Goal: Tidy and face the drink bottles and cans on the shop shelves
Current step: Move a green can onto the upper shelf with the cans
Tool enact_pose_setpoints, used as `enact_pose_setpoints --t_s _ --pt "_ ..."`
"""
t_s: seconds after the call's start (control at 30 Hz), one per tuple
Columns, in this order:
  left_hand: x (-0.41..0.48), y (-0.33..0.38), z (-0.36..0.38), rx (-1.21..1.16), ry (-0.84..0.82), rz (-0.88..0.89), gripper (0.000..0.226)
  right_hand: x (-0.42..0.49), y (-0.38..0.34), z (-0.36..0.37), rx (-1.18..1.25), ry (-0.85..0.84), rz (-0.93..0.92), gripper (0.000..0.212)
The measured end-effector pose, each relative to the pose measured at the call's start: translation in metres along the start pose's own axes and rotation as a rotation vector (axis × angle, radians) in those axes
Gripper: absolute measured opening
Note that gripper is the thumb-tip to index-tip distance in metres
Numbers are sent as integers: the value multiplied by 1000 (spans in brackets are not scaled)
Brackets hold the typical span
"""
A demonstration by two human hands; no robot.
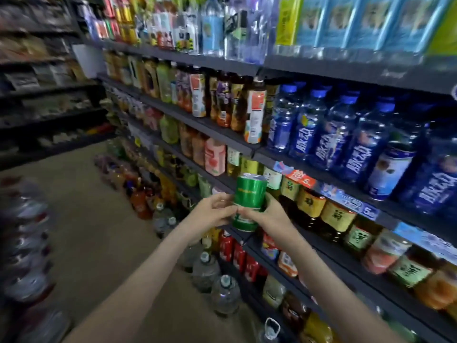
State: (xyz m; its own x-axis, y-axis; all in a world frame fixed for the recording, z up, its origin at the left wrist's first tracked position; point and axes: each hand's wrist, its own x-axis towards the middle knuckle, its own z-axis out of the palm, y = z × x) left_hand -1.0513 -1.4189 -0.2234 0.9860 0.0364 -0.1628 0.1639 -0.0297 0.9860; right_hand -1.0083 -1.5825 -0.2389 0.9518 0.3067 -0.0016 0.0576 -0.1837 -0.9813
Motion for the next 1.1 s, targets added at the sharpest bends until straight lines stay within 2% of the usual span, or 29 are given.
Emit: enact_pose_setpoints --t_s 0.13,0.37,0.43,0.53,0.87,0.93,1.1 --pt "37 -14 -62 -56 126 -53 34 67 7 53 15 -128 36 60" --pt "115 -20 -175 -82 315 -98 22 196 -3 145 54 -321 34 58" --pt "136 -18 -207 -86 371 -118 27 231 -7 174 57 -381 44 50" --pt "160 -22 -258 -92 429 -126 34 278 -13 222 77 -438 76 51" --pt "256 -42 -490 -94 522 -133 24 438 -29 429 134 -486 146 37" --pt "283 -37 -546 -92 524 -131 20 474 -43 476 153 -478 143 28" --pt "354 -8 -685 -72 491 -135 27 570 -84 580 215 -394 136 25"
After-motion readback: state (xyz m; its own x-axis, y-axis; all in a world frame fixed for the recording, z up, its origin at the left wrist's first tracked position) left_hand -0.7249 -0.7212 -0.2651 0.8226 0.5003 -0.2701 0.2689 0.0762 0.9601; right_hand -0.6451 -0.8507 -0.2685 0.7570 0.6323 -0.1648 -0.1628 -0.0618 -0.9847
